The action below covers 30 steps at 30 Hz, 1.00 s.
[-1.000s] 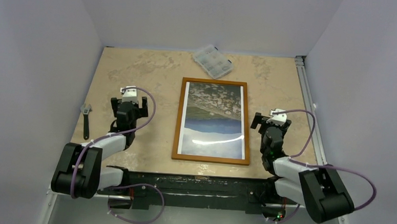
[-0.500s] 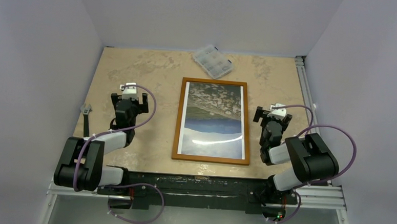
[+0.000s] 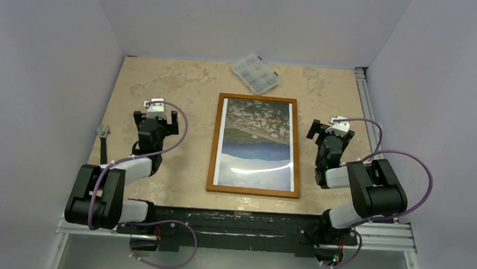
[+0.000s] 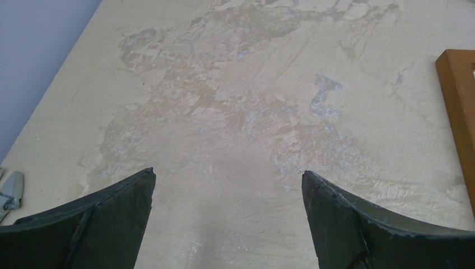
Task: Put the photo into the frame
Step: Reset both arms
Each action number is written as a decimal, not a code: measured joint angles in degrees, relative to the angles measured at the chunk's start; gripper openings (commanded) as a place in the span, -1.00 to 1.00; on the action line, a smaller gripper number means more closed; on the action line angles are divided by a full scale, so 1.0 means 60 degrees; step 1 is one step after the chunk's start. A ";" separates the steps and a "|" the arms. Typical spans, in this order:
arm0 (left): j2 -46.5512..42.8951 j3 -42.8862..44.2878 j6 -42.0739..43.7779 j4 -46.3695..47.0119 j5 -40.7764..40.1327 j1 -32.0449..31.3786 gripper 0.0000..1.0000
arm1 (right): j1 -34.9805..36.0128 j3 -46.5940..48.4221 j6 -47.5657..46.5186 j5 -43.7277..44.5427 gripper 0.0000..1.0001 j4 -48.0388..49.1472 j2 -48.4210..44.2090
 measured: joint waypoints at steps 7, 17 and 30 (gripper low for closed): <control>0.0288 -0.0492 0.0000 0.1118 0.0379 0.0237 1.00 | 0.0000 0.0000 0.0004 -0.0007 0.97 -0.0022 0.0000; 0.0393 -0.0543 0.0004 0.1373 0.0681 0.0248 1.00 | 0.0000 0.0000 0.0004 -0.0007 0.97 -0.0055 -0.0004; 0.0393 -0.0543 0.0007 0.1428 0.0725 0.0248 1.00 | 0.0000 0.0000 0.0004 -0.0007 0.97 -0.0073 -0.0004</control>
